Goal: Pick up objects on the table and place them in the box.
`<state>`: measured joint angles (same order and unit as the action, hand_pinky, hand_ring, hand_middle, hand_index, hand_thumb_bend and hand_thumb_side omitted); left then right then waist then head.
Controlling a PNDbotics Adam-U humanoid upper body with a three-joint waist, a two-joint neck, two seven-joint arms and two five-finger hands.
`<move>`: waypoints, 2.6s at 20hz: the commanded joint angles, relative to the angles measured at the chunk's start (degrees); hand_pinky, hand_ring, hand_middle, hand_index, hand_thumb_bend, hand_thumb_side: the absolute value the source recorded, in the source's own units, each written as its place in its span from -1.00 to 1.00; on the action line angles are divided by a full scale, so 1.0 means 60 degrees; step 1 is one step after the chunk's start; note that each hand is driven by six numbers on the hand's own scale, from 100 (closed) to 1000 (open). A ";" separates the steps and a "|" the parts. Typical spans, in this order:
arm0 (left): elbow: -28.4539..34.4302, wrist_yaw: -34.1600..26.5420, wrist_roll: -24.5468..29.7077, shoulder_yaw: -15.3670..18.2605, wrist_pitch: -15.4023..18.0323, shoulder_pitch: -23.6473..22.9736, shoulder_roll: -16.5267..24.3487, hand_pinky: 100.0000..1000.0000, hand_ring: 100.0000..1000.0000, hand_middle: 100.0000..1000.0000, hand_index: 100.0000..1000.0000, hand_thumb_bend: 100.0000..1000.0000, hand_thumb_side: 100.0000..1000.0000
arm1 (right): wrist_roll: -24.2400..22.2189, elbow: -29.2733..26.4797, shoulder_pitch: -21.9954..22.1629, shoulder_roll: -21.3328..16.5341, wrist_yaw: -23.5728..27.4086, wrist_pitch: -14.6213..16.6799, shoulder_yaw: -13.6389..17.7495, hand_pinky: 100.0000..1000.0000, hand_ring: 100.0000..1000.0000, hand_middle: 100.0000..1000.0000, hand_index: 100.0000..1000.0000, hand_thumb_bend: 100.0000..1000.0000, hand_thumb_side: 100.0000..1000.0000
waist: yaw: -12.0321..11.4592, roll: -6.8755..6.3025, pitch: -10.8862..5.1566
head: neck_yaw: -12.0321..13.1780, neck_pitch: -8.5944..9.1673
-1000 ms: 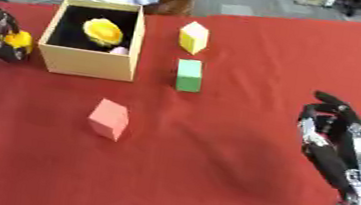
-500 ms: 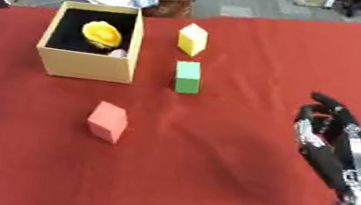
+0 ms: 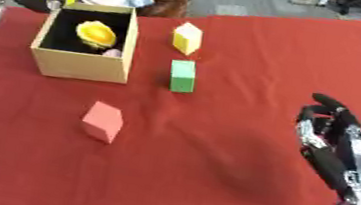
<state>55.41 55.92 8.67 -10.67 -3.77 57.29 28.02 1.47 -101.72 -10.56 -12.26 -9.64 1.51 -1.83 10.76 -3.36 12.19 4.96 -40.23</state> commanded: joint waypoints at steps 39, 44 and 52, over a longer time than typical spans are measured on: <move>0.6716 -0.4407 -0.3110 0.0787 0.0525 -0.5009 0.0908 0.16 0.02 -0.01 0.44 -0.09 -0.61 | -0.1273 0.0945 -0.3903 -0.3209 -0.0431 0.0270 -0.0896 0.20 0.12 0.24 0.69 -1.00 -0.56 | -0.1009 0.0308 -0.0096 | -0.0424 0.0161; 0.7985 -0.5187 -0.3328 0.0739 0.0218 -0.6204 0.0523 0.14 0.00 -0.03 0.42 -0.10 -0.58 | -0.1986 0.2188 -0.5050 -0.3506 -0.0258 -0.0032 -0.1542 0.22 0.14 0.28 0.70 -1.00 -0.49 | -0.1235 0.0331 -0.0120 | -0.0629 0.0198; 0.9548 -0.6419 -0.3174 0.0891 -0.0614 -0.7193 0.0003 0.13 -0.01 -0.04 0.41 -0.13 -0.55 | -0.3212 0.4189 -0.6599 -0.2914 -0.1205 -0.0173 -0.2220 0.28 0.24 0.38 0.74 -1.00 -0.48 | -0.1491 0.0337 -0.0128 | -0.0840 0.0201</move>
<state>110.61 18.66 -10.51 -6.25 -6.77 13.84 27.35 -16.68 -77.89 -48.82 -29.41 -15.72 0.08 -15.30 1.76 -2.06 12.19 0.03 -39.67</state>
